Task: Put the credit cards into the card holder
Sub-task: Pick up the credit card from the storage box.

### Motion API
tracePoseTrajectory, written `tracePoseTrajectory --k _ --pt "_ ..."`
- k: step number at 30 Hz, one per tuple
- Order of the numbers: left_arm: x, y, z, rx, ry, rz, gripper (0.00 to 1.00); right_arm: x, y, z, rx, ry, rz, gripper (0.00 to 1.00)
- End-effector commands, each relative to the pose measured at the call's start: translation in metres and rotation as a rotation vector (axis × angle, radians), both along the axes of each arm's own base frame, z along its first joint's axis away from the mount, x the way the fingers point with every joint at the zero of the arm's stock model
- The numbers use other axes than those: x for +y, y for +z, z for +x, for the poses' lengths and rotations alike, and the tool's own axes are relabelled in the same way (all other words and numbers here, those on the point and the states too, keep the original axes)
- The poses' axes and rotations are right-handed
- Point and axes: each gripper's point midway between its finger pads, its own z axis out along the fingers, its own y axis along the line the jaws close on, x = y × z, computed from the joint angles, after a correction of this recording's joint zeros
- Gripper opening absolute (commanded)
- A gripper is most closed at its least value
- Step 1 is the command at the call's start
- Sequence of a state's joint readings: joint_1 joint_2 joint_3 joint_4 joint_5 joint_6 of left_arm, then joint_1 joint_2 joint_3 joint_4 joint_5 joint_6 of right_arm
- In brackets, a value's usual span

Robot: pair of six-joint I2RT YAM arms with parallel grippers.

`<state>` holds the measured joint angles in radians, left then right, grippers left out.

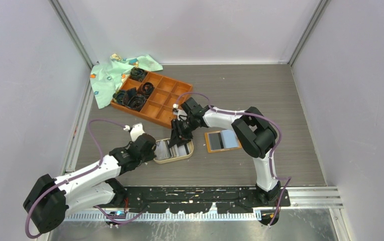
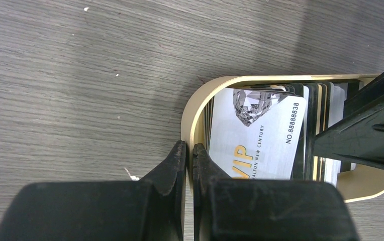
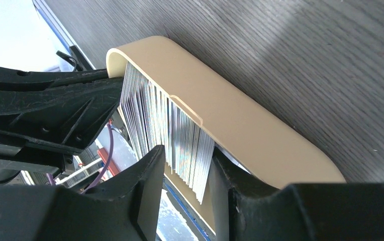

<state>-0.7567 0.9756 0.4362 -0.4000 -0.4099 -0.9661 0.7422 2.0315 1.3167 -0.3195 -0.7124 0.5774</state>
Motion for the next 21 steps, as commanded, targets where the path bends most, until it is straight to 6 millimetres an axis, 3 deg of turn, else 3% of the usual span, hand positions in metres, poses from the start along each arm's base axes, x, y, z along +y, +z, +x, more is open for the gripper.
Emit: tracePoseTrajectory --k 1,14,21 --pt "-0.015 0.008 0.0 -0.012 -0.024 -0.083 0.02 0.003 0.035 0.015 -0.067 0.002 0.077 0.42" --pt "-0.014 0.011 0.0 -0.017 -0.03 -0.072 0.09 -0.006 0.041 0.021 -0.06 -0.012 0.094 0.37" --pt "-0.011 0.015 -0.002 -0.025 -0.037 -0.073 0.12 -0.012 0.035 0.026 -0.089 -0.02 0.05 0.29"
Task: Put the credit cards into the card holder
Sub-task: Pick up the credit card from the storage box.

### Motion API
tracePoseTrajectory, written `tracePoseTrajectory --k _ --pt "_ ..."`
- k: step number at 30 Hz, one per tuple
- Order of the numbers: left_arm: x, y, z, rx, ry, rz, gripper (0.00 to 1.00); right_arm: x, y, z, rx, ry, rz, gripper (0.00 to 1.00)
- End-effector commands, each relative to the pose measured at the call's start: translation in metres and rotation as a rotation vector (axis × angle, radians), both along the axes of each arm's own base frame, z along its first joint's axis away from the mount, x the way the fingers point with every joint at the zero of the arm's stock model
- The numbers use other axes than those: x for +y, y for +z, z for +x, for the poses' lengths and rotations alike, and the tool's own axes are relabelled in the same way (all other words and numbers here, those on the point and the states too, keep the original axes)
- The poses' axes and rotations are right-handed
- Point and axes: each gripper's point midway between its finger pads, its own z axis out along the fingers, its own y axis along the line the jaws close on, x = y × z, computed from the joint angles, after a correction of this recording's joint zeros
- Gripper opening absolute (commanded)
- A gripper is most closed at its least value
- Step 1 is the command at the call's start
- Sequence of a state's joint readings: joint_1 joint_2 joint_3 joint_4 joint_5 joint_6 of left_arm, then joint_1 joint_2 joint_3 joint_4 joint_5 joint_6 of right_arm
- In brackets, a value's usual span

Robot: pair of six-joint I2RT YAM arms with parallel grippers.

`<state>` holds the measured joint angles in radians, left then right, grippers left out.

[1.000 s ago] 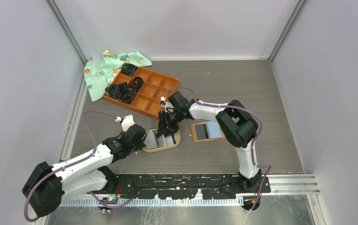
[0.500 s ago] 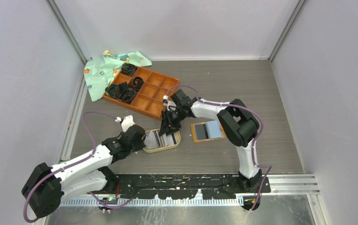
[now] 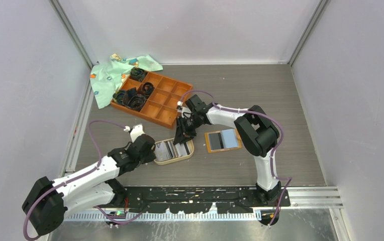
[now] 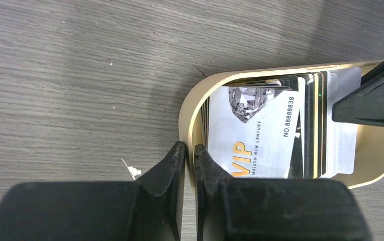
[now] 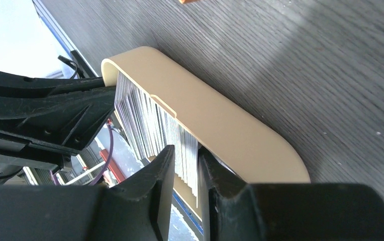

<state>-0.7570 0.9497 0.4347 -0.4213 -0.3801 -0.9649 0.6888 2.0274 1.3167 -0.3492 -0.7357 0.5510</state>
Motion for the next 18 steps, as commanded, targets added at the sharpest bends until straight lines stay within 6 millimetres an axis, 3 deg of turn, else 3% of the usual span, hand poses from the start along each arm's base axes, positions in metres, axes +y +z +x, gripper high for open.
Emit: tracePoseTrajectory --k 1,18 --pt "-0.009 0.015 0.003 -0.041 -0.019 -0.054 0.12 0.002 0.032 0.013 -0.107 0.003 0.038 0.28" --pt "-0.006 0.024 0.0 -0.062 -0.042 -0.056 0.13 -0.008 0.036 0.022 -0.15 -0.007 0.011 0.25"
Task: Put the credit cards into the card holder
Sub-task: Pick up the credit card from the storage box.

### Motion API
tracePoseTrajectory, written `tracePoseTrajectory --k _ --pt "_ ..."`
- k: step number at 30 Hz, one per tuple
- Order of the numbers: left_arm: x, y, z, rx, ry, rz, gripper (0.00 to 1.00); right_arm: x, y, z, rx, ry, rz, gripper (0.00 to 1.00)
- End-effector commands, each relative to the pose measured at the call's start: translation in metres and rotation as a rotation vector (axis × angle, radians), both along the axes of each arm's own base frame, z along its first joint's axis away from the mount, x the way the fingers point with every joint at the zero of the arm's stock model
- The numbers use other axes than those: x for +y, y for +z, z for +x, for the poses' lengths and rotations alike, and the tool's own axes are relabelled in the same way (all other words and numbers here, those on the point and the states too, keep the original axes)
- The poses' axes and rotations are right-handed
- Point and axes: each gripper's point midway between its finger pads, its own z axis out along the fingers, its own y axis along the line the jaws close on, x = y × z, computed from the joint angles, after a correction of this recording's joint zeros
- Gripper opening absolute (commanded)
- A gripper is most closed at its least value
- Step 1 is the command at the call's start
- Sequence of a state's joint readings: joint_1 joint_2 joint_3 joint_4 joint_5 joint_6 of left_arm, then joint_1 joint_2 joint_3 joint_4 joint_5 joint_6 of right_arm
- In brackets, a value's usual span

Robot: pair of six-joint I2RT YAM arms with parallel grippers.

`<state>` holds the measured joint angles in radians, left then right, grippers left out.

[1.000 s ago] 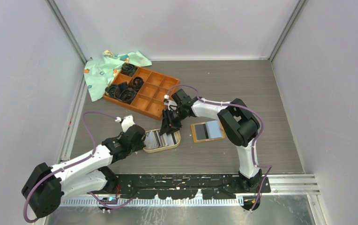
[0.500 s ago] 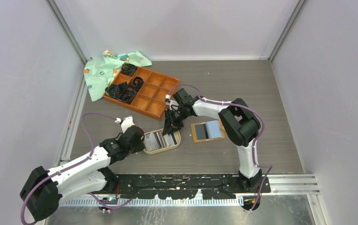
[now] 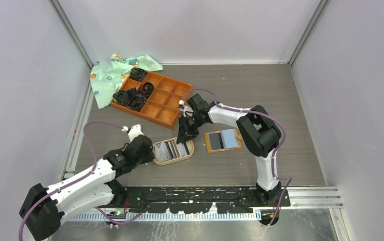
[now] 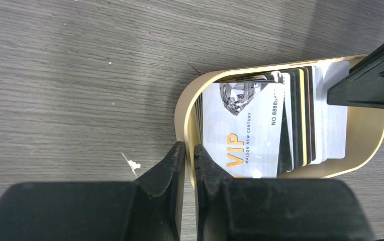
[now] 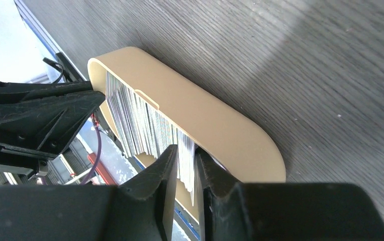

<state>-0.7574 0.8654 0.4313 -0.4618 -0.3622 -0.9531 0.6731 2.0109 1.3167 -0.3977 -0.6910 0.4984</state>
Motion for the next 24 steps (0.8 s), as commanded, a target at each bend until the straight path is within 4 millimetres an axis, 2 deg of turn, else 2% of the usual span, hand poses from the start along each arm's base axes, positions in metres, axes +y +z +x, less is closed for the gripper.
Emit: tracePoseTrajectory --k 1,4,12,18,19,24 --pt "-0.006 0.014 0.005 -0.043 -0.024 -0.025 0.13 0.004 0.039 0.017 -0.116 -0.001 0.054 0.23" --pt "-0.005 0.018 0.004 -0.051 -0.028 -0.024 0.13 0.002 0.042 0.019 -0.131 -0.006 0.05 0.21" --pt "-0.006 0.029 0.003 -0.085 -0.058 -0.048 0.13 -0.002 0.045 0.021 -0.163 0.006 0.04 0.02" --pt "-0.019 0.047 0.002 -0.169 -0.133 -0.135 0.16 -0.01 0.067 0.027 -0.28 0.04 0.034 0.01" --pt "-0.022 0.051 0.002 -0.19 -0.147 -0.158 0.17 -0.011 0.07 0.026 -0.292 0.05 0.035 0.01" --pt "-0.035 0.074 0.002 -0.309 -0.206 -0.276 0.39 -0.016 0.082 0.021 -0.349 0.11 0.051 0.01"
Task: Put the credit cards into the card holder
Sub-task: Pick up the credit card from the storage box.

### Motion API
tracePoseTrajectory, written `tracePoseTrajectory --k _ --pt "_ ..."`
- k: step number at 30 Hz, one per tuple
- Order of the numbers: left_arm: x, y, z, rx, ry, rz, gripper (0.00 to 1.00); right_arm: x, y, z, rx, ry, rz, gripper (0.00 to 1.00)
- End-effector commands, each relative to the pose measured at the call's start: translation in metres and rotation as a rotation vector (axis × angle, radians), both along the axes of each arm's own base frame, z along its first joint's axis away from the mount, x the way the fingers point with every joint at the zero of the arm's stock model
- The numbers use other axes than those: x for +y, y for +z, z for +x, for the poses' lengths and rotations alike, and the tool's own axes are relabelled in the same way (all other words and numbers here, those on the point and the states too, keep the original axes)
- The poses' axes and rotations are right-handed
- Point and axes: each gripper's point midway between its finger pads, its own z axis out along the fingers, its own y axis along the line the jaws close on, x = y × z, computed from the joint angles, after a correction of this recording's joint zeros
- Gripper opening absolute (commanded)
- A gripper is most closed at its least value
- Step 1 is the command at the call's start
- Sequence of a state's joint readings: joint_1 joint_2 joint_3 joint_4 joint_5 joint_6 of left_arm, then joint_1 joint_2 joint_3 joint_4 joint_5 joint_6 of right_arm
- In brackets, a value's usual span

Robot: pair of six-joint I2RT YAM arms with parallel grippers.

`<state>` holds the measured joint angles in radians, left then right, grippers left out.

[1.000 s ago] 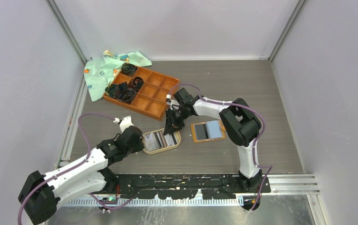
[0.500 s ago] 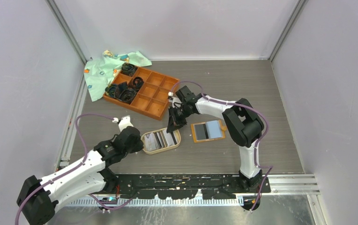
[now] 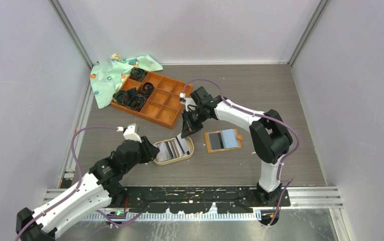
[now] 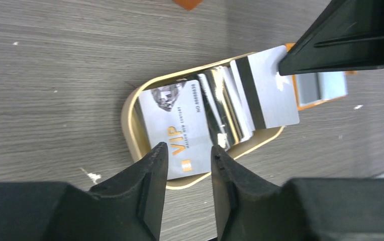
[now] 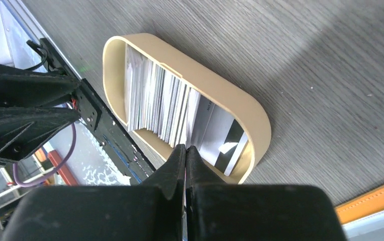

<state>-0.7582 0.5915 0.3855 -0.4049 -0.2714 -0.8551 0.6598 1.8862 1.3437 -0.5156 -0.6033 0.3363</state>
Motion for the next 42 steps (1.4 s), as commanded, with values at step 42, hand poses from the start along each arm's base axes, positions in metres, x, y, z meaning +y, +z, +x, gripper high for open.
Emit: tracePoseTrajectory --k 42 --pt "-0.12 0.15 -0.005 -0.539 -0.518 -0.671 0.61 -0.038 0.165 -0.05 -0.258 0.324 0.647 0.01"
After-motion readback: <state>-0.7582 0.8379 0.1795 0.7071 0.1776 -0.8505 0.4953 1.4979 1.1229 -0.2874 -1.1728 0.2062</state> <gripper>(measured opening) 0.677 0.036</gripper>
